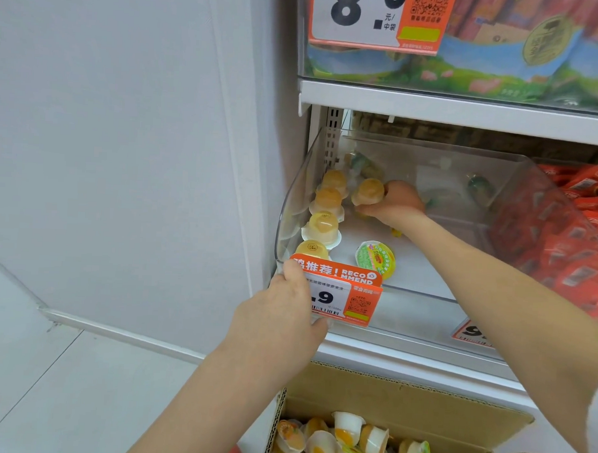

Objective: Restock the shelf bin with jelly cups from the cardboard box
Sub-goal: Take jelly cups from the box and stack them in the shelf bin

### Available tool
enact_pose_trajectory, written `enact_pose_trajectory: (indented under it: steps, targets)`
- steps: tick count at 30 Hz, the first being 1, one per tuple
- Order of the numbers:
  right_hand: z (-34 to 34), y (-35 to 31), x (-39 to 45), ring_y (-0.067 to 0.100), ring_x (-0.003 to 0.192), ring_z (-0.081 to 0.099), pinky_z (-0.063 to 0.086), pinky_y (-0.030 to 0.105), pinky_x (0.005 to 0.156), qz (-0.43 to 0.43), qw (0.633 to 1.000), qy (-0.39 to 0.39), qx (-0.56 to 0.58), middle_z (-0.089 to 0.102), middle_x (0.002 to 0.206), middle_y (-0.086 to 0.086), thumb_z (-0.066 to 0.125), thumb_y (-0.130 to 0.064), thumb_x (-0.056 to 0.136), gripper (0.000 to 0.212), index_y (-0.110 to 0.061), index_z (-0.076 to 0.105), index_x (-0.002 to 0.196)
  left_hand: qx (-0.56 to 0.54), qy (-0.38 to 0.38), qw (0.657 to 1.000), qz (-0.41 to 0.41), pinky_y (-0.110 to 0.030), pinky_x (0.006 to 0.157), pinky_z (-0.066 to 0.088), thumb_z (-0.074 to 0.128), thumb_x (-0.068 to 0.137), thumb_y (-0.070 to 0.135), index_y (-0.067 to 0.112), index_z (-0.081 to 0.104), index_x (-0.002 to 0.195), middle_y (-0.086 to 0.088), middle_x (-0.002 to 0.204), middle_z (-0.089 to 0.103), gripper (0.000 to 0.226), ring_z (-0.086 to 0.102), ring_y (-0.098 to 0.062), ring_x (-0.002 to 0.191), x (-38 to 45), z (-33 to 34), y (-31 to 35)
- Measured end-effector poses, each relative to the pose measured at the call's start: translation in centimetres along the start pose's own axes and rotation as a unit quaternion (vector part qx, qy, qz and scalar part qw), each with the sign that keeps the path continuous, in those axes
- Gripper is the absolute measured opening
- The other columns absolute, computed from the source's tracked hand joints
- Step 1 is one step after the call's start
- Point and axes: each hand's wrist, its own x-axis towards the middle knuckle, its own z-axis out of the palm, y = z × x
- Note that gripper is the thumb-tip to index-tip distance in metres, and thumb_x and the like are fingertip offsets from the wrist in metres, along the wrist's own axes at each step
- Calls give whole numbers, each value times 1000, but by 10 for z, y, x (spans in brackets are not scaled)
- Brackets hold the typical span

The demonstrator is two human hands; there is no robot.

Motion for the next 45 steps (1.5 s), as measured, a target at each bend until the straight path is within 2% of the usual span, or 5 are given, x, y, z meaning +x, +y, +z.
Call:
enact_pose_trajectory:
  steps: [6, 27, 32, 37, 45]
  targets:
    - [-1, 5, 3, 17, 83, 57, 34, 21, 51, -35, 999, 18, 21, 59, 91, -3, 78, -49, 69, 49, -16, 64, 104, 9, 3, 1000, -2, -20, 70, 40, 54, 91, 44, 23, 22, 119, 7, 128, 49, 47, 59, -13, 108, 0, 1, 0]
    - [-10, 21, -1, 21, 118, 53, 42, 43, 100, -12, 997, 51, 48, 56, 128, -5, 79, -55, 64, 77, -24, 47, 128, 34, -12, 999, -5, -22, 70, 40, 53, 92, 44, 22, 22, 123, 6, 129, 48, 49, 58, -15, 107, -3, -3, 2]
    - [-20, 48, -12, 23, 115, 51, 39, 23, 83, -5, 999, -42, -16, 51, 133, 9, 84, -31, 69, 72, -14, 48, 129, 31, -17, 999, -3, -23, 72, 42, 53, 91, 44, 22, 23, 125, 6, 129, 49, 50, 58, -15, 109, -3, -4, 3]
    - [-41, 41, -29, 27, 110, 54, 40, 17, 62, 53, 996, 31, 70, 53, 120, 12, 82, -16, 72, 65, -5, 46, 124, 18, -16, 1000, -14, -31, 82, 52, 55, 90, 43, 25, 42, 119, 7, 118, 58, 37, 60, -18, 102, -7, -19, -2]
    - [-78, 34, -111, 21, 104, 60, 45, 27, 83, 18, 975, 135, 175, 62, 111, 5, 87, -23, 65, 62, -9, 52, 115, -244, 110, 963, 36, -26, 73, 53, 62, 87, 27, 27, 56, 99, 10, 95, 64, 14, 63, -6, 81, -18, -30, 21]
